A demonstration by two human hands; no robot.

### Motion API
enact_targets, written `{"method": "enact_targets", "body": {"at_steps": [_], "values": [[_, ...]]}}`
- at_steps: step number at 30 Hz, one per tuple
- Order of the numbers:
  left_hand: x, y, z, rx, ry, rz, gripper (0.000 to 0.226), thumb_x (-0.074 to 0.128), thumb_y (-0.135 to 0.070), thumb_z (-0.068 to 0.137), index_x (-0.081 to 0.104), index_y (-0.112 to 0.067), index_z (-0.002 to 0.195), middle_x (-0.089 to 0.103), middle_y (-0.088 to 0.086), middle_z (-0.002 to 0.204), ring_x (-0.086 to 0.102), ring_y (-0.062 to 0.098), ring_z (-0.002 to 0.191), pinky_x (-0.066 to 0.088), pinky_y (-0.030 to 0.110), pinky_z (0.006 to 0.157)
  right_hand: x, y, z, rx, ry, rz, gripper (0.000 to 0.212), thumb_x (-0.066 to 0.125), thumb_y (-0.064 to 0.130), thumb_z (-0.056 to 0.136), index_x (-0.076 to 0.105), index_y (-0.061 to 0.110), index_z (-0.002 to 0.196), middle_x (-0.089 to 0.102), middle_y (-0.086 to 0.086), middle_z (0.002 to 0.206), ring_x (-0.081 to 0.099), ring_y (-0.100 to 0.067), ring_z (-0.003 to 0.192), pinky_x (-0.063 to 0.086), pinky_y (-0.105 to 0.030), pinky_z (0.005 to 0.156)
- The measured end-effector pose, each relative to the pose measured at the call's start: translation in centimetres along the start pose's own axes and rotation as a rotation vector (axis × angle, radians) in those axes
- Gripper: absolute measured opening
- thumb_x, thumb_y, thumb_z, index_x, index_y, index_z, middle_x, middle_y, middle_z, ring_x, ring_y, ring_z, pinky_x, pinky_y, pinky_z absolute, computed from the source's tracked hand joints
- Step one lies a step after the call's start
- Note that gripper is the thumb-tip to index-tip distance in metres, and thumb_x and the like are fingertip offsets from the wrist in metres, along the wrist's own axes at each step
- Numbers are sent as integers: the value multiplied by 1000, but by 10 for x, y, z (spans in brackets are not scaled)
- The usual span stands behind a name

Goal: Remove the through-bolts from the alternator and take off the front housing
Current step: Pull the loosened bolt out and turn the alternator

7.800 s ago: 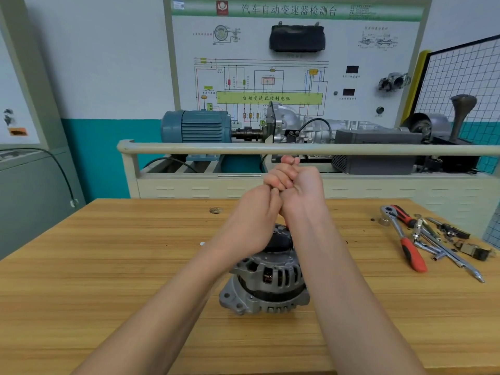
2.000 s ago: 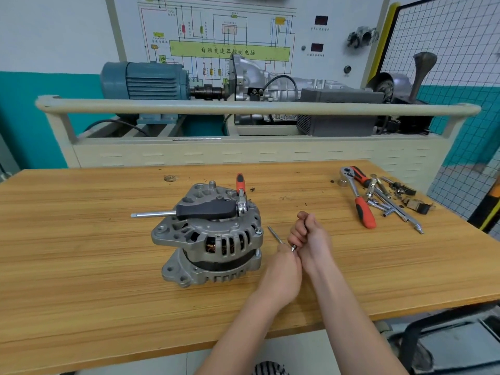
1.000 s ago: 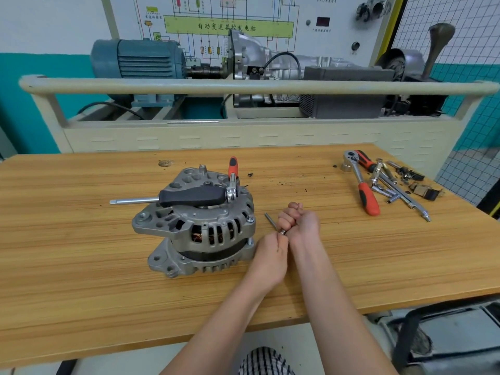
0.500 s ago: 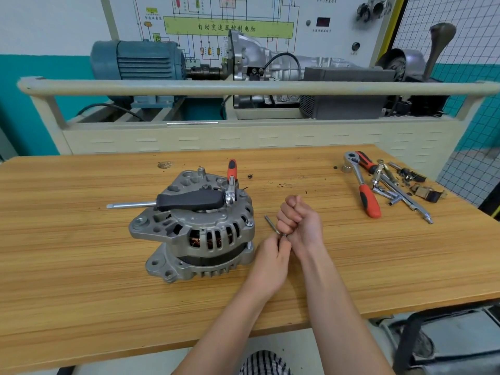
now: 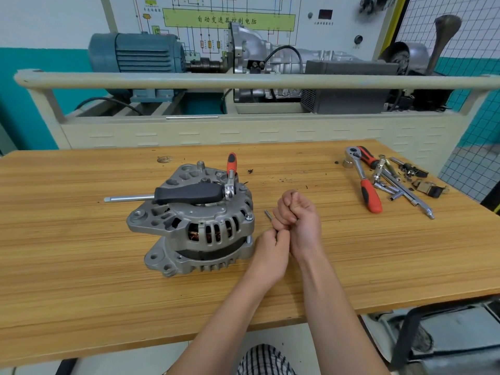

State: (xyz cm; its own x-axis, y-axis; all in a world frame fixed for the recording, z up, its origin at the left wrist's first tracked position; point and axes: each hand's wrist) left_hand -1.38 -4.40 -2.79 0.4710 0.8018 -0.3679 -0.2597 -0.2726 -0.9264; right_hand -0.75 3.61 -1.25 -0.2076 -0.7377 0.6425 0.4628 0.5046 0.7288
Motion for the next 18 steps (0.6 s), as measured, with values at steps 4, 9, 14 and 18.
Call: {"method": "enact_targets", "body": {"at_steps": [4,9,14,18], "values": [[4,-4,-1,-45,-38,-17,39,41,-19,93,45,-18,54,41,-6,47,35,10,46,26,27,45,1,0,-3,-26,-140,20,35,31,13,102,39,10,68,29,9,42,24,-3,39,22,-15,36],[8,-6,-1,-62,-63,-7,42,42,-25,93,47,-17,52,45,-4,47,38,13,47,28,27,46,1,-1,-2,-65,-261,72,39,28,14,105,38,10,67,29,9,41,23,-3,36,20,-14,36],[9,-6,0,-102,-84,-1,42,45,-27,91,47,-17,50,43,-7,43,36,9,40,26,21,37,1,-1,1,-70,-331,115,40,29,15,105,38,10,65,27,9,39,22,-3,33,18,-11,37],[11,-8,0,-123,-101,-7,43,46,-27,91,50,-14,51,49,-2,48,42,13,45,30,26,43,2,-1,1,-64,-390,137,41,30,16,105,37,10,65,26,9,39,21,-3,33,18,-11,37]]}}
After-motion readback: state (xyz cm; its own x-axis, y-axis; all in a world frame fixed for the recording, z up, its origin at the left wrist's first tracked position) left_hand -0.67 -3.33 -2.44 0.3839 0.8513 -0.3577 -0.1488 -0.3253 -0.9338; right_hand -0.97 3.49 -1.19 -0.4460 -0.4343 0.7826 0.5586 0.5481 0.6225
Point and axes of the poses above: each hand's wrist, its own z-axis towards the middle knuckle, its own x-axis out of the palm, y = z × x
